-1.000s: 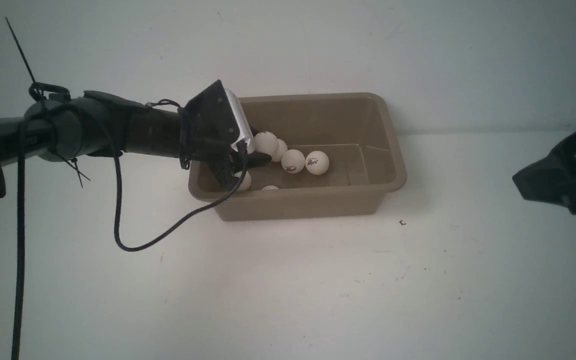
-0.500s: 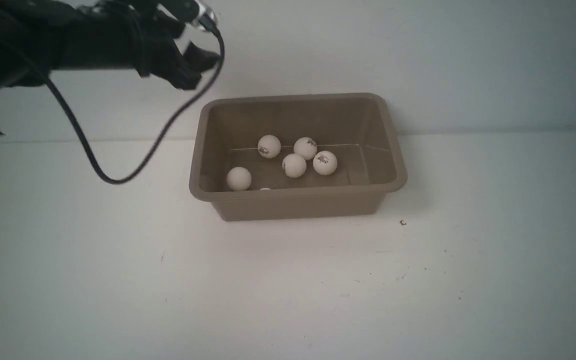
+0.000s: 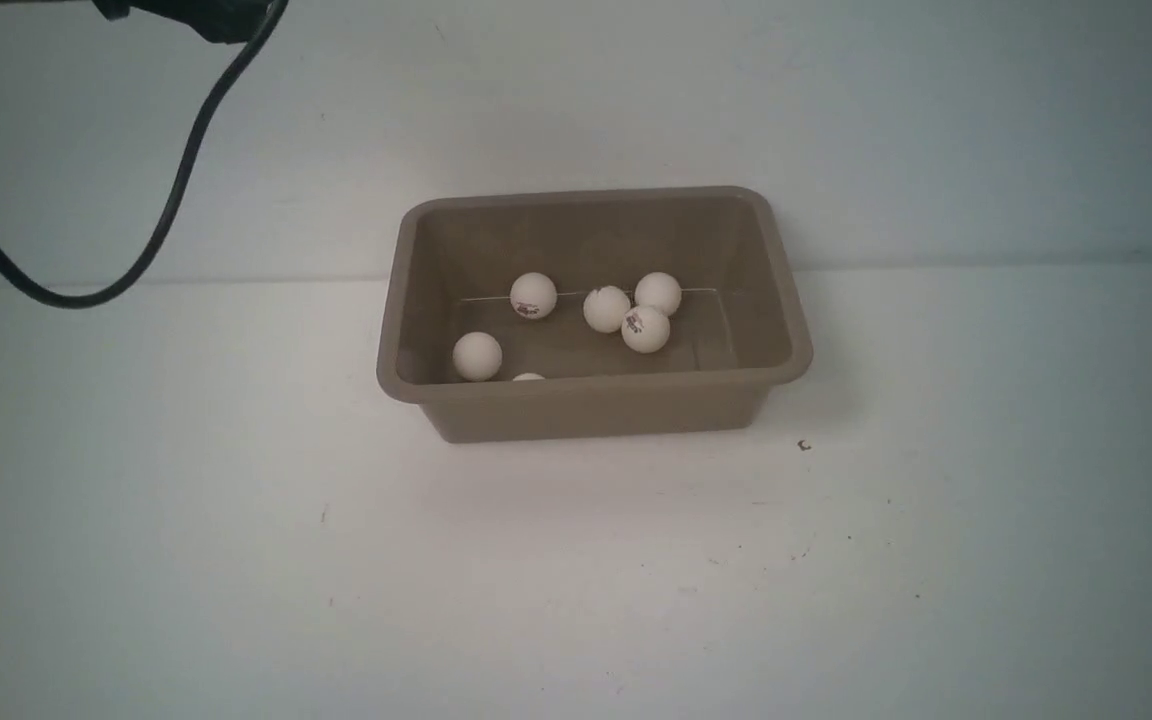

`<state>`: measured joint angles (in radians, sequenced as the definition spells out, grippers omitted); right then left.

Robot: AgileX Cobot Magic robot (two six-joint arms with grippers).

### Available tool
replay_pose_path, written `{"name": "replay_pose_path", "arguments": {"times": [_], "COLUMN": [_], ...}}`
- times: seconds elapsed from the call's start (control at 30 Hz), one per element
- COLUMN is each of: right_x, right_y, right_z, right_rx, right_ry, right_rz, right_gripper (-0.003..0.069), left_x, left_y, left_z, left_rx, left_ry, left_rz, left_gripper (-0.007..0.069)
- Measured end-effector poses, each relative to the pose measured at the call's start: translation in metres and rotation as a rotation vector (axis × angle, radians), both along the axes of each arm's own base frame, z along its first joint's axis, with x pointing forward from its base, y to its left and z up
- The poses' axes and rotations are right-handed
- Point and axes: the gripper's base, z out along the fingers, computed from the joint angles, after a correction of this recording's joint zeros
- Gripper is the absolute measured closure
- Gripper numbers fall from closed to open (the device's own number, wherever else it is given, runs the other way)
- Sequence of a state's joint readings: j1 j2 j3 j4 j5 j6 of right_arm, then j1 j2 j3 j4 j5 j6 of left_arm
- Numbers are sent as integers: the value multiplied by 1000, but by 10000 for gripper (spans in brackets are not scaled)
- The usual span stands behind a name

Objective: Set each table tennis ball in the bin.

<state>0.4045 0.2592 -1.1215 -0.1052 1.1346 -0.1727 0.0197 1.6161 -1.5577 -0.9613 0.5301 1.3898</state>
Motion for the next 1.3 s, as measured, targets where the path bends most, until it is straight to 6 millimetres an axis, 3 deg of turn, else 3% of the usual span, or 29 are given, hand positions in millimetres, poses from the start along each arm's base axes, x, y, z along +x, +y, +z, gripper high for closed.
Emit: {"name": "replay_pose_path", "arguments": {"times": [0.13,0.17,0.23,0.4,0.63,1.07,1.3], "right_x": [0,0,16,55,72,88,85], "right_y": [4,4,12,31,40,47,51], "right_z": [-56,-56,-91,-137,-169,-245,-256], "right_rx": [0,0,26,78,87,10,159], "right_ry": [-20,-20,-47,-160,-196,37,181], "right_rz": [44,44,54,79,93,91,113], "right_gripper": [165,165,165,165,165,165,165], "left_x": [-6,-6,-8,-10,-11,-11,-13], "left_y": [-1,-1,-1,-4,-6,-7,-10], "left_z": [8,8,9,11,12,11,10], "left_rx": [-18,-20,-34,-89,-127,-128,-126], "left_ry": [-9,-7,-1,16,18,28,50], "left_rz": [0,0,-5,-25,-34,-49,-83], "left_gripper": [104,104,104,104,104,104,104]}}
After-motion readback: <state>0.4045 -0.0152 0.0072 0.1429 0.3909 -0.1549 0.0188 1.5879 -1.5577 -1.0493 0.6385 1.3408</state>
